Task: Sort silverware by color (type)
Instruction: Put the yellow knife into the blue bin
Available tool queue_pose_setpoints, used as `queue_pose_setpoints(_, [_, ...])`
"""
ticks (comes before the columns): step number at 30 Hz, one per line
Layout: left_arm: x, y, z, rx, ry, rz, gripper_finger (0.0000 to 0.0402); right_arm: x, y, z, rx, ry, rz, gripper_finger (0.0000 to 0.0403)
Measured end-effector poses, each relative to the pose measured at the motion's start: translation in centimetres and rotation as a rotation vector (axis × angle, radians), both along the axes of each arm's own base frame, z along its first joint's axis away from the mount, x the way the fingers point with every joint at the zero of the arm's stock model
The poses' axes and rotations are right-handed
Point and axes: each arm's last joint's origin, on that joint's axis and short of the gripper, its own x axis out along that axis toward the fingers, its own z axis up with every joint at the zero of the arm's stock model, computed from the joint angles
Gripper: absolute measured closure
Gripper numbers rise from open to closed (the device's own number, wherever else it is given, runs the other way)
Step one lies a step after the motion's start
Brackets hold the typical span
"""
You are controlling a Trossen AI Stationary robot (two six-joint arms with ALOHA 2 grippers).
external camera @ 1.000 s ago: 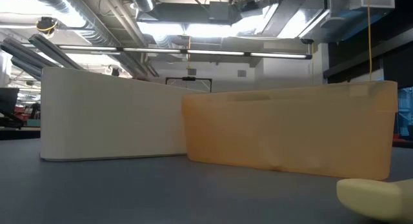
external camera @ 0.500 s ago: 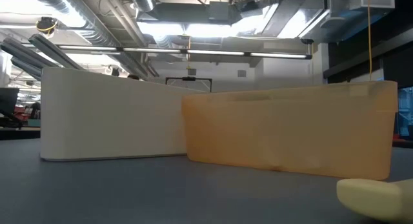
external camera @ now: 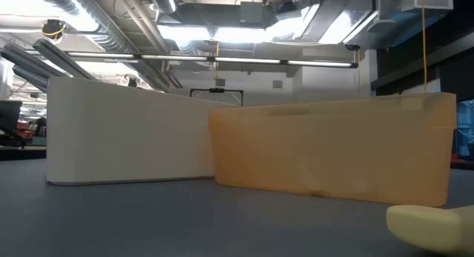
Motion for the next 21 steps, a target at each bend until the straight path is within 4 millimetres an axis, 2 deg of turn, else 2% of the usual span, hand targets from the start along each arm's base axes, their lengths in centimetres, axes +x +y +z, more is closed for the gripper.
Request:
queue_pose_setpoints(17, [0.05, 0.22, -0.11, 0.021, 0.032, 0.002, 0.0359, 0.00, 0.43, -0.07, 0.069, 0.021, 0.101, 0.0390])
queue_pose_setpoints(21, [0.06, 0.22, -0.10, 0.021, 0.034, 0.001, 0.0360, 0.02, 0.45, -0.10, 0.077, 0.026, 0.116, 0.0369])
